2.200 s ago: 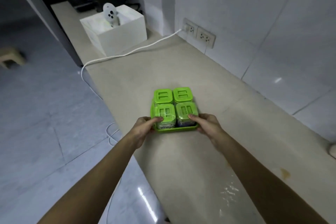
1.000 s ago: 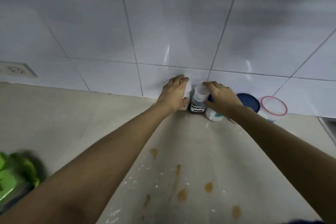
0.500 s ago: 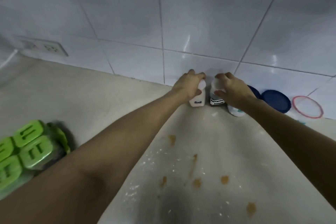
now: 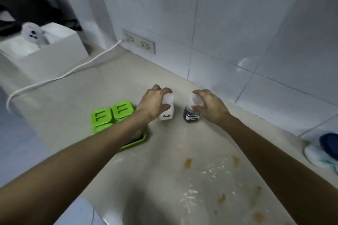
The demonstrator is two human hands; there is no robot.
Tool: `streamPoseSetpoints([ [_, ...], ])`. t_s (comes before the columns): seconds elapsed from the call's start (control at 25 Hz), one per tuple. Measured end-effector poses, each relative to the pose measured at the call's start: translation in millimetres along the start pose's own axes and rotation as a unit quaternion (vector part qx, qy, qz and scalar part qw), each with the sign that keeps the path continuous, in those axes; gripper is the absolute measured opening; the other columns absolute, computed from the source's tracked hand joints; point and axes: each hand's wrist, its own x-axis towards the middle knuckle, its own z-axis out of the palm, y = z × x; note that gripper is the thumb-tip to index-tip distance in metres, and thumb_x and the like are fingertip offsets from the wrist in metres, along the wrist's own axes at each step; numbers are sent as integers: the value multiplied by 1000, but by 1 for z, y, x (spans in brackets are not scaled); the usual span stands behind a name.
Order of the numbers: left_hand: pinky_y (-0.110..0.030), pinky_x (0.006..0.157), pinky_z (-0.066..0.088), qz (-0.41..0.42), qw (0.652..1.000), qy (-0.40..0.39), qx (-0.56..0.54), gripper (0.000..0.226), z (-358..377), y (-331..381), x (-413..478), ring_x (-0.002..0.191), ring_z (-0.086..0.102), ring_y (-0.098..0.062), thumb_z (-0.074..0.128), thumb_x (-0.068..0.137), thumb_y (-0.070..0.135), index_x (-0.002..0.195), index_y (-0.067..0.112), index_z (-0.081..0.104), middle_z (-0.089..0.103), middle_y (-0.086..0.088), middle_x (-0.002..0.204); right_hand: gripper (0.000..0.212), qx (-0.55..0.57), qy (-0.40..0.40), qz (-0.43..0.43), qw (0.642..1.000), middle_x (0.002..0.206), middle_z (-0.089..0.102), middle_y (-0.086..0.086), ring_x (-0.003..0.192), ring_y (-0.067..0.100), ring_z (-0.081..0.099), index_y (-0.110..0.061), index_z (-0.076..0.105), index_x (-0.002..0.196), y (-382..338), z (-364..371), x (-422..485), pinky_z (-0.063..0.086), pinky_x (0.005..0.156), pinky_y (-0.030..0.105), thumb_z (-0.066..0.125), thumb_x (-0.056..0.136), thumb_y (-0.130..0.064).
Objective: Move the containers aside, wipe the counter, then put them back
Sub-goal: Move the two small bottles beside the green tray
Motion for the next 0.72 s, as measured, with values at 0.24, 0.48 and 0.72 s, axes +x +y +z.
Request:
streamPoseSetpoints([
  [0.24, -35, 94, 45, -61, 996, 54, -26, 54, -16, -70, -12, 108, 59, -35, 69, 82, 25, 133, 24, 52, 54, -16, 123, 54, -66, -21, -82, 994, 142, 43, 1, 122, 27, 49, -23, 41, 139, -78, 50, 47, 42, 100, 37, 59, 88, -24],
  [0.48, -38, 101, 45, -44, 998, 44, -10, 55, -2, -75, 5, 114, 55, -36, 67, 84, 22, 137, 24, 50, 52, -18, 126, 51, -70, 3, -73, 995, 140, 43, 2, 122, 28, 49, -20, 42, 139, -86, 65, 66, 42, 101, 38, 57, 91, -24],
  [0.72, -40, 101, 44, -43, 999, 21, -11, 54, -2, -78, 15, 116, 52, -37, 66, 84, 25, 136, 24, 50, 50, -18, 128, 54, -32, 18, -73, 997, 142, 43, 1, 123, 25, 48, -20, 42, 140, -80, 69, 62, 42, 102, 37, 60, 89, -24],
])
